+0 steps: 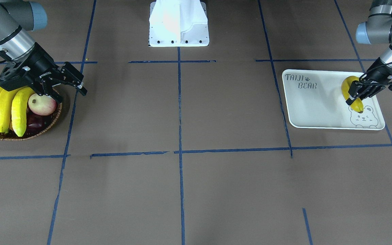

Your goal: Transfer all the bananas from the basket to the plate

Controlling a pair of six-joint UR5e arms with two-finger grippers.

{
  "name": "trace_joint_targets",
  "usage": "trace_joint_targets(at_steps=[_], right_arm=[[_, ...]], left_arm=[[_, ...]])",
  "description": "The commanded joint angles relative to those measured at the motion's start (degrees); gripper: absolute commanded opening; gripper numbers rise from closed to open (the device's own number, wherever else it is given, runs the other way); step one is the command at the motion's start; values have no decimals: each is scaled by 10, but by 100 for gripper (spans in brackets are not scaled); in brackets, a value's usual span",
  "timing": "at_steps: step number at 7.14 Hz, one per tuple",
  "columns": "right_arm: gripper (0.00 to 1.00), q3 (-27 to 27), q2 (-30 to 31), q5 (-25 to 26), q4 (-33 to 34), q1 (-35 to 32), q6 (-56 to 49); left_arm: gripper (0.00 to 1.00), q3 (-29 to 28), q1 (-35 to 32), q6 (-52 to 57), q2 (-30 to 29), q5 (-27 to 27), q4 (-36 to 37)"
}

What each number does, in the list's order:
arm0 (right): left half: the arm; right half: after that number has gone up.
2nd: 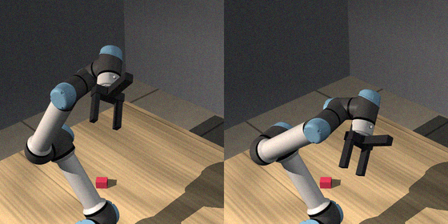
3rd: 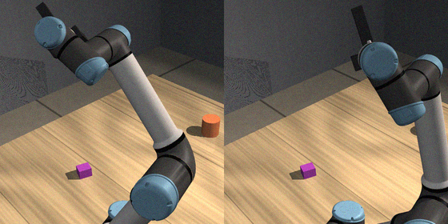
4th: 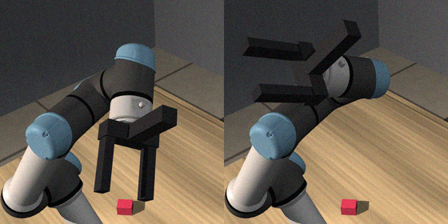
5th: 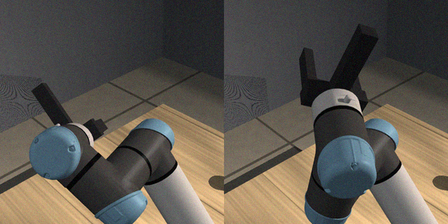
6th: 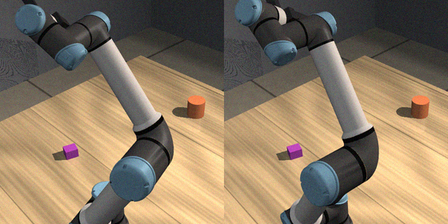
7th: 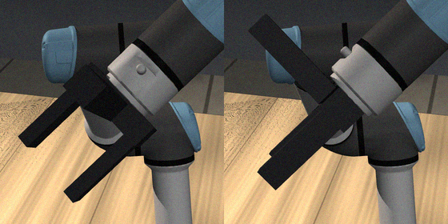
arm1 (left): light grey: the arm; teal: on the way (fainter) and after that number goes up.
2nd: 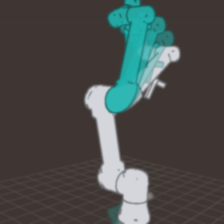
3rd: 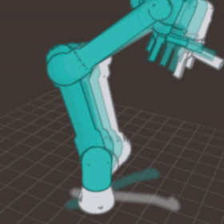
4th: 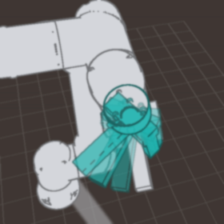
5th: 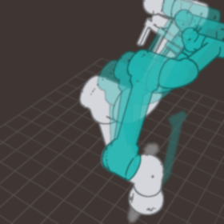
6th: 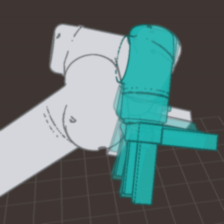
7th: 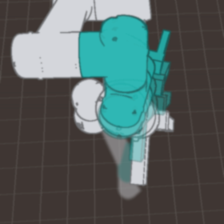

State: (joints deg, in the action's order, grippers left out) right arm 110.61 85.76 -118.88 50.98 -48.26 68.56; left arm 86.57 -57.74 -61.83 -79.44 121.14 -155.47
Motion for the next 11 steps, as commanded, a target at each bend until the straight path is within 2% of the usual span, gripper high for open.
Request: trace_joint_targets(at_steps=[1, 2, 3, 4, 5, 6, 7, 10, 11], right_arm=[[100, -3, 5, -16, 3, -12, -1], [100, -3, 7, -28, 14, -28, -3], [100, -2, 20, -46, 26, -47, -42], [100, -2, 43, -56, 31, -62, -94], [100, -2, 78, -69, 24, -78, -138], [100, -2, 121, -69, 16, -83, -189], [100, -4, 149, -71, -9, -89, -204], [100, 1, 164, -77, 22, -128, -203], [94, -2, 182, -69, 23, -126, -206]], left_arm=[[95, -16, 1, 1, 1, 2, 0], [99, -14, 1, -1, -4, 8, 0], [99, -8, -2, -4, -7, 45, 0], [99, -6, -32, -8, -10, 105, 2], [99, -5, -87, -8, -29, 181, 23], [99, 0, -138, -7, -60, 233, 54], [99, 4, -142, -7, -66, 235, 67], [99, 7, -143, -8, -73, 235, 68], [99, 7, -143, -8, -73, 235, 68]])
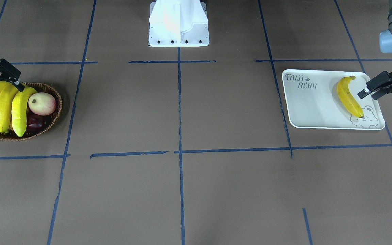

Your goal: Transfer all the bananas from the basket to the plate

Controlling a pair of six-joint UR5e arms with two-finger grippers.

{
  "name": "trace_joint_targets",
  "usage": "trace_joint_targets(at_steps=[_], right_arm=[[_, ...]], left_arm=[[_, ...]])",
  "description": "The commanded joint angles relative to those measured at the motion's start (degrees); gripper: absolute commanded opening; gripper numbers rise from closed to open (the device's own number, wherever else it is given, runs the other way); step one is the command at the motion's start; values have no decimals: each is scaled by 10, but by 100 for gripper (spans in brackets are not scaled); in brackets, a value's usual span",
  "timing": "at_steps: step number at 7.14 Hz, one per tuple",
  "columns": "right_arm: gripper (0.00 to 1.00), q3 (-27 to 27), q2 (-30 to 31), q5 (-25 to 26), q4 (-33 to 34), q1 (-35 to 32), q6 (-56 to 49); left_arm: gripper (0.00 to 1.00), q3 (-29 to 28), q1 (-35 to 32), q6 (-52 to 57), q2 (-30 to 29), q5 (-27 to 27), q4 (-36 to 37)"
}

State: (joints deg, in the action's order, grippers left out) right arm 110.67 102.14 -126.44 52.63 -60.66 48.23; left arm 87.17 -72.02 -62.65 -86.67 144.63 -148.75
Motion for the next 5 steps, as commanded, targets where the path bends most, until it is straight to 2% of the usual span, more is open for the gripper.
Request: trace_joint_targets(at_steps=[1, 3, 5], right_arm=[[74, -4, 23, 7, 7, -1, -2], [60, -10, 20, 8, 8, 18, -2], [54, -14, 19, 12, 8, 35, -2]], left_arm=[[99, 1, 0, 0, -2, 0, 0], [99, 0, 0, 0, -6, 0, 0], [99, 0, 0, 0, -6, 0, 0]])
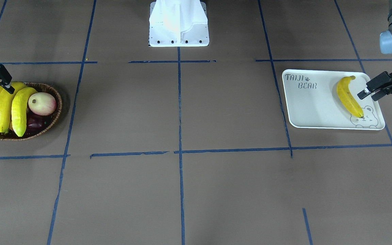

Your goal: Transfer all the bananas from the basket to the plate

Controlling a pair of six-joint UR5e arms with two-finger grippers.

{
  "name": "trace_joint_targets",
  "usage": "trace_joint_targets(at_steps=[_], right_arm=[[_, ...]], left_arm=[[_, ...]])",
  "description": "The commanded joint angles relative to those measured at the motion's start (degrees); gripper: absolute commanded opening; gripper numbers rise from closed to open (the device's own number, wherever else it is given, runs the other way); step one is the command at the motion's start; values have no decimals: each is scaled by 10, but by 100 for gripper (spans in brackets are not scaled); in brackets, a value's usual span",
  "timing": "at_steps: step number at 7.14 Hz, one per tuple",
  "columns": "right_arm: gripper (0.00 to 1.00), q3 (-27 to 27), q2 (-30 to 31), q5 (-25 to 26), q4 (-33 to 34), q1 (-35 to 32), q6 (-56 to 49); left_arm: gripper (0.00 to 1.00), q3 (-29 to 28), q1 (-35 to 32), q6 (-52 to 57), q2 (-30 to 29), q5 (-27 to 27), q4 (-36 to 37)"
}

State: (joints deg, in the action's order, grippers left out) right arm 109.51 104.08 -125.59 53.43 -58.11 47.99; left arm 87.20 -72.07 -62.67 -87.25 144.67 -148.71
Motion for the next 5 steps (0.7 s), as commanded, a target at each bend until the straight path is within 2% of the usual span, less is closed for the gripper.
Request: trace_joint_targets(at_steps=[1, 3, 5], right_arm=[[55, -3, 3, 14, 0, 12, -2], [55, 2, -1, -2, 0, 1, -4], [55, 2, -3, -45, 0, -37, -7]], left_arm=[[99, -1, 1, 0, -1, -1, 0], [99, -2, 0, 0, -2, 0, 0], [99, -2, 0, 0, -2, 0, 0]])
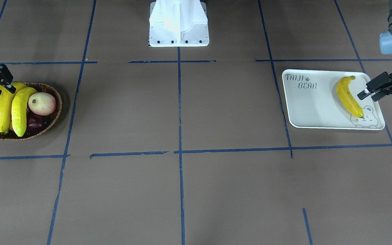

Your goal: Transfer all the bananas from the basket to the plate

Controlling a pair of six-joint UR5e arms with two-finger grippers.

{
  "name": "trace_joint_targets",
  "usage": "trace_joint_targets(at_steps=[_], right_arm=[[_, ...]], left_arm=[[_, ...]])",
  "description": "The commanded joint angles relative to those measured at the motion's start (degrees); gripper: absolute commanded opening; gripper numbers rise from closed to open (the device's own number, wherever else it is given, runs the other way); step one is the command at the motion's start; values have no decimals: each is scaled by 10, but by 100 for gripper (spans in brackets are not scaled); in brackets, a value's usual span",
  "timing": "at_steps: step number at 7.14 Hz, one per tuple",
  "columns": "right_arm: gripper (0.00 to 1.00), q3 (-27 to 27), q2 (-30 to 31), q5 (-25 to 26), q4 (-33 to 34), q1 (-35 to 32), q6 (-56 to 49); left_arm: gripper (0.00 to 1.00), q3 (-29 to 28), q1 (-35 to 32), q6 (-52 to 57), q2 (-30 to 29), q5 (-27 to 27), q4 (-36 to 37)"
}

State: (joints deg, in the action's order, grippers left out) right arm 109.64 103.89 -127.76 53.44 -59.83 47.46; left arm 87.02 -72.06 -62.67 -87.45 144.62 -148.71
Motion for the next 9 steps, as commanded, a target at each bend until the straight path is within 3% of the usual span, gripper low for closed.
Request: trace_joint_targets(at_steps=[1, 9], right_arm=[[55, -3, 3, -21, 0, -20, -9], [55, -20, 9, 14, 0, 23, -17]], left_arm=[[99, -3, 1, 0, 0, 0, 0], [99, 3, 1, -20, -2, -1, -1]])
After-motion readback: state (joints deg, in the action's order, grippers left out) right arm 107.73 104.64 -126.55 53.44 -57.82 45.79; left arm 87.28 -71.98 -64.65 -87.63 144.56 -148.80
